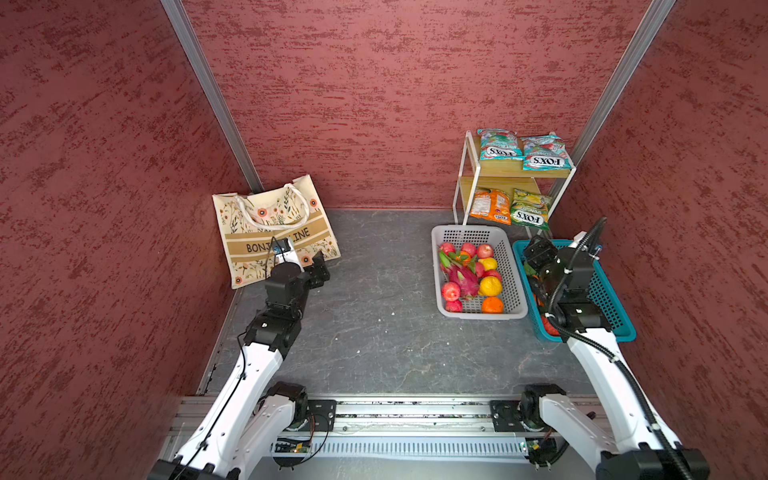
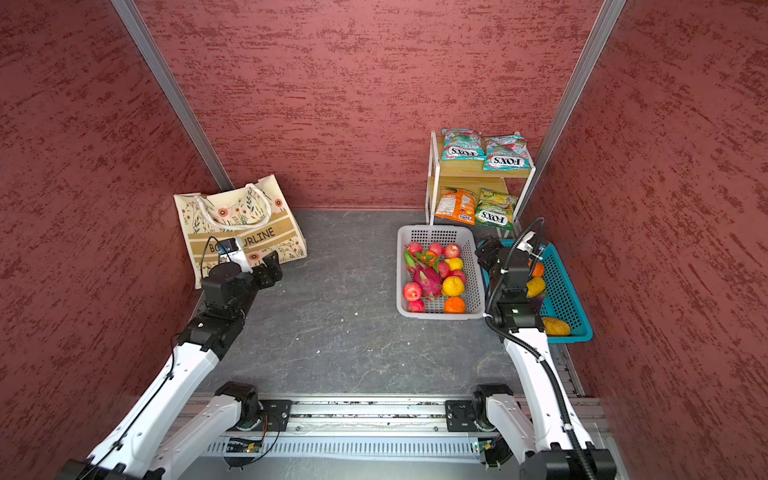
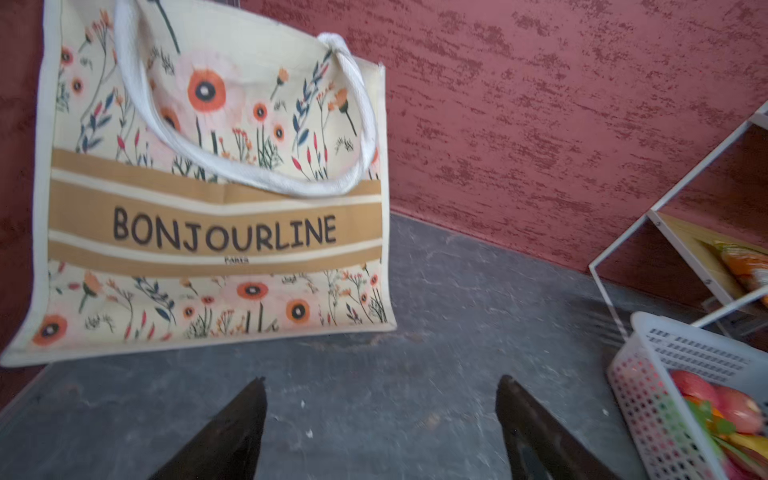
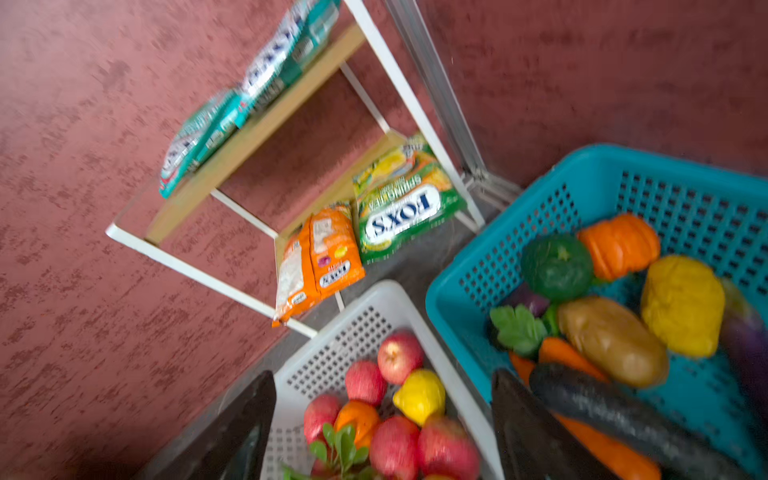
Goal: Place the food into the grocery bag and tie it
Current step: 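Reach the left gripper to the bag handle while the right moves over the fruit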
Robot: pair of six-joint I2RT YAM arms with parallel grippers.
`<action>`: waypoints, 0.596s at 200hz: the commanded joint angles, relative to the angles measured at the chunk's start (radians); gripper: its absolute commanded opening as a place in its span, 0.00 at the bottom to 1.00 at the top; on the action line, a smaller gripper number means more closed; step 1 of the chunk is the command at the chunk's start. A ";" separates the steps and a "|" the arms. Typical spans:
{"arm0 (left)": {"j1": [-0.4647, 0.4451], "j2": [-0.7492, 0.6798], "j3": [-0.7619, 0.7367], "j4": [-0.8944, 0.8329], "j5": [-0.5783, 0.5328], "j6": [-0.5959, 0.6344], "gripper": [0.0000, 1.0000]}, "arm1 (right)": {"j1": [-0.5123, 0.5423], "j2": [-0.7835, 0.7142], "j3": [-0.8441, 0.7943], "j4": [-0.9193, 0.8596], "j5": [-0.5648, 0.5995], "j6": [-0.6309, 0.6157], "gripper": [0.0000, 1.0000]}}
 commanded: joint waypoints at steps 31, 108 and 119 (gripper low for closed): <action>-0.252 -0.012 0.268 -0.594 -0.360 -0.414 0.76 | 0.148 0.057 0.032 -0.188 -0.078 0.159 0.81; 0.159 0.473 0.962 -0.775 -0.056 -0.504 0.57 | 0.338 0.255 0.172 -0.114 -0.165 0.014 0.80; 0.243 0.572 1.077 -0.800 0.053 -0.526 0.56 | 0.361 0.270 0.187 -0.117 -0.162 -0.003 0.80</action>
